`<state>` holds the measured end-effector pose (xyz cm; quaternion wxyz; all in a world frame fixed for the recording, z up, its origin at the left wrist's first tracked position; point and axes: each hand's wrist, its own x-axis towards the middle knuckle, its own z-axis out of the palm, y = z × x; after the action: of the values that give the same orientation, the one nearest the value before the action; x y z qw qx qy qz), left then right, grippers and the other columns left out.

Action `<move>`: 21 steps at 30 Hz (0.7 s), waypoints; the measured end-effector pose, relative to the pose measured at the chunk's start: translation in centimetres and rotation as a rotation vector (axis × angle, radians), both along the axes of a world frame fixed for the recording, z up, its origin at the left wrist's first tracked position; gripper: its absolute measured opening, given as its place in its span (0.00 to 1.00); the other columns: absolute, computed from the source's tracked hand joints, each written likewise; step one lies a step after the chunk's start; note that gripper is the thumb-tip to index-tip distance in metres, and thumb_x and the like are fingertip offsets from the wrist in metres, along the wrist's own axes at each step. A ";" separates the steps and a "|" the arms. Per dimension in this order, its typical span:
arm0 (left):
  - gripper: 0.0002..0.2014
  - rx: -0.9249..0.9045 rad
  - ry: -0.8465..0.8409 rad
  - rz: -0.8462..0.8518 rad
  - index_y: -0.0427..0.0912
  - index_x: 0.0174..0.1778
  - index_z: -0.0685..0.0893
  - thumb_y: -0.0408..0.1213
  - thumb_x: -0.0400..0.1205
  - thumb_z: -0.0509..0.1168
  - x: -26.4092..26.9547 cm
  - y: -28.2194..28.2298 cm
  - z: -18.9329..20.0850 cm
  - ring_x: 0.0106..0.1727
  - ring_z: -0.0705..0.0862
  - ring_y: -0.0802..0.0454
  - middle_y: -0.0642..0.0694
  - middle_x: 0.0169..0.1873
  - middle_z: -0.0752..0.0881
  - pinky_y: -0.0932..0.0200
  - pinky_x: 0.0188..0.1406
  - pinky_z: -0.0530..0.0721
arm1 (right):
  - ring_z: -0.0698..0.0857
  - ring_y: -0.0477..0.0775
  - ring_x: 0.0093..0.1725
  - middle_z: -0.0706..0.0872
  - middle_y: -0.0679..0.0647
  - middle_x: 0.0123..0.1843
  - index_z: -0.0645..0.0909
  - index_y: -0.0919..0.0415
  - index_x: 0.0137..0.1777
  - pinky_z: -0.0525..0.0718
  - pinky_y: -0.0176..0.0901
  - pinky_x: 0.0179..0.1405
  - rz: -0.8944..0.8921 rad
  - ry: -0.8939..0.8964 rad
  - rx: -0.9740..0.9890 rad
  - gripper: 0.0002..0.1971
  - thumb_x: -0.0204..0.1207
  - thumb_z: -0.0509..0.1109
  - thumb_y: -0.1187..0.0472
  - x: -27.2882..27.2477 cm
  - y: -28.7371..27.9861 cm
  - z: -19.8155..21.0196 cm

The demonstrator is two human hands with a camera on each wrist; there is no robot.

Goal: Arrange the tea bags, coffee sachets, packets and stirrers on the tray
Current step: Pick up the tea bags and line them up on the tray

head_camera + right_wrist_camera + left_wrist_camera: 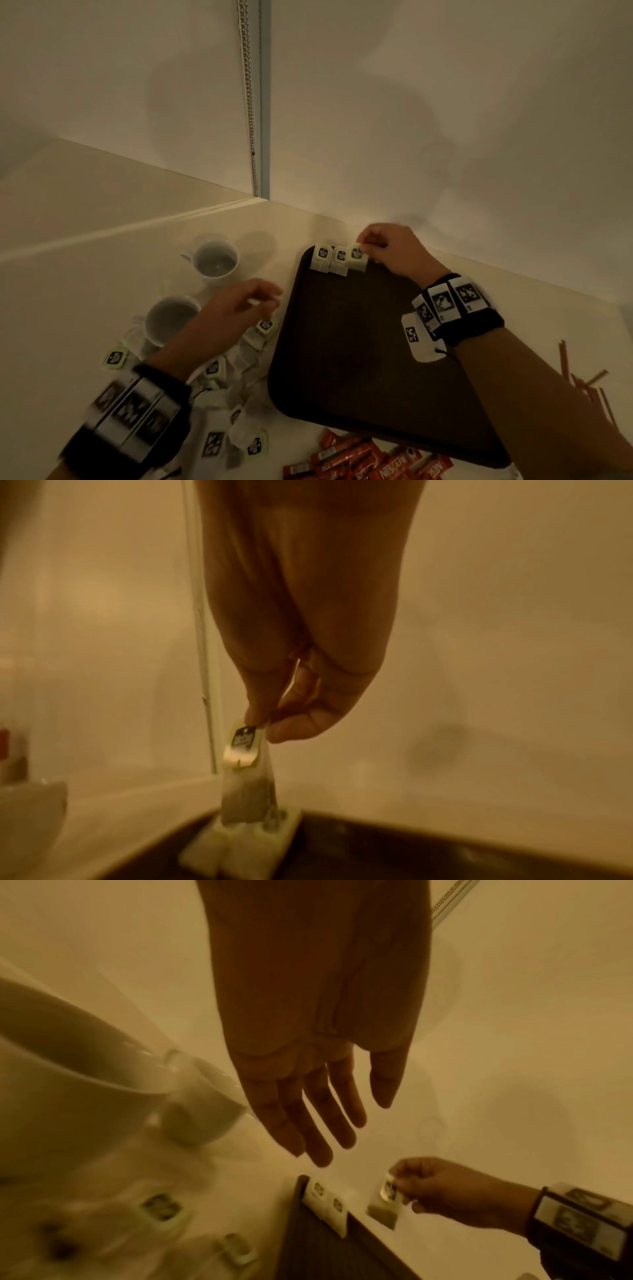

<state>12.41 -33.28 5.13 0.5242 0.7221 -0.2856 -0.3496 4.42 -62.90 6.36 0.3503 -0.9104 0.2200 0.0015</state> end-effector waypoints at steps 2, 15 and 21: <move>0.09 0.068 0.039 -0.034 0.61 0.48 0.86 0.51 0.72 0.69 -0.8 2.9 -0.5 0.47 0.88 0.52 0.51 0.48 0.89 0.61 0.49 0.85 | 0.83 0.45 0.39 0.87 0.57 0.50 0.83 0.62 0.50 0.83 0.33 0.38 -0.055 0.113 0.012 0.04 0.76 0.71 0.66 -0.8 -1.0 -2.5; 0.12 0.557 0.280 0.187 0.50 0.47 0.89 0.26 0.77 0.69 -4.4 16.7 -6.4 0.49 0.88 0.48 0.50 0.42 0.92 0.49 0.54 0.81 | 0.83 0.51 0.45 0.88 0.61 0.50 0.86 0.66 0.49 0.85 0.50 0.53 -0.307 0.051 -0.002 0.06 0.74 0.73 0.67 0.3 -3.0 -8.5; 0.12 0.578 0.532 0.342 0.21 0.56 0.79 0.19 0.77 0.65 -5.6 18.3 -9.4 0.42 0.77 0.36 0.26 0.45 0.83 0.51 0.39 0.74 | 0.85 0.55 0.50 0.89 0.60 0.50 0.86 0.65 0.50 0.79 0.40 0.52 -0.295 0.062 -0.063 0.06 0.74 0.73 0.65 1.2 -3.3 -9.1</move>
<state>6.81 -14.93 -4.24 0.4062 0.7608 0.0929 -0.4975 5.60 -66.25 -2.73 0.3113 -0.8782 0.3620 -0.0287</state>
